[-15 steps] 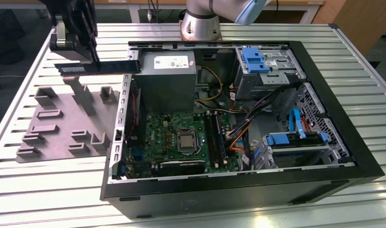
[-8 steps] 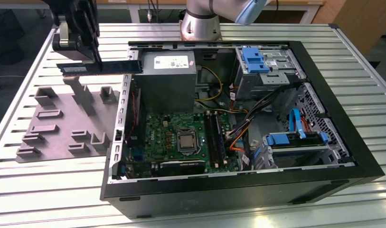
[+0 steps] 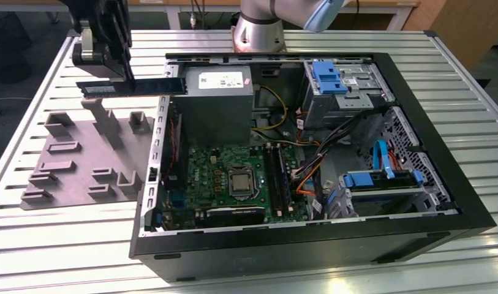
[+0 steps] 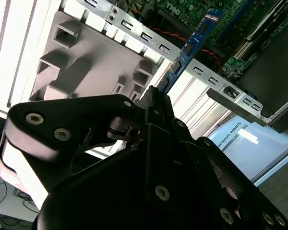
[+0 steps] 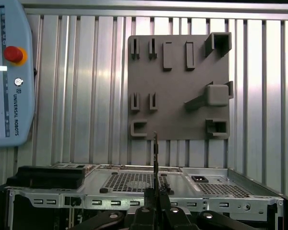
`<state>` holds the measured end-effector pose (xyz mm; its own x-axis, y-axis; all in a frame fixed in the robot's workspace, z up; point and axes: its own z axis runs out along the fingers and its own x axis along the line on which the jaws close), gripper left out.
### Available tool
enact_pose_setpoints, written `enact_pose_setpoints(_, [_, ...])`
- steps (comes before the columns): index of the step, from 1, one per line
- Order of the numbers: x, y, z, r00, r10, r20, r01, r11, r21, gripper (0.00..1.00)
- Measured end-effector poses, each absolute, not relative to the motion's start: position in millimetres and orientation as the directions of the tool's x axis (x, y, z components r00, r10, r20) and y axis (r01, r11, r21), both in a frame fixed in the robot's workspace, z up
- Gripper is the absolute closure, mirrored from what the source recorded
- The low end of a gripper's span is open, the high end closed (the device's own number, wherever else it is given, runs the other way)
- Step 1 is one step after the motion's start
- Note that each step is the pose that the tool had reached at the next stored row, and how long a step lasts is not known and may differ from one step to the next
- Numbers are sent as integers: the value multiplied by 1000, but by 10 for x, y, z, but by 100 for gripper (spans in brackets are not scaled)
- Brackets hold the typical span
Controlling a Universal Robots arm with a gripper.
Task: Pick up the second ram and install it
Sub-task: 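Pick up the second ram and move it above second insertion slot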
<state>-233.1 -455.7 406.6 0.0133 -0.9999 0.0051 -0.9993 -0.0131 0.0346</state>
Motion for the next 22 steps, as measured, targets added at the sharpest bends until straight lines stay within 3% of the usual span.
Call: enact_pose_setpoints(22, [-2215,-4556,4066,13,-1000,5,-999,-13,35,86])
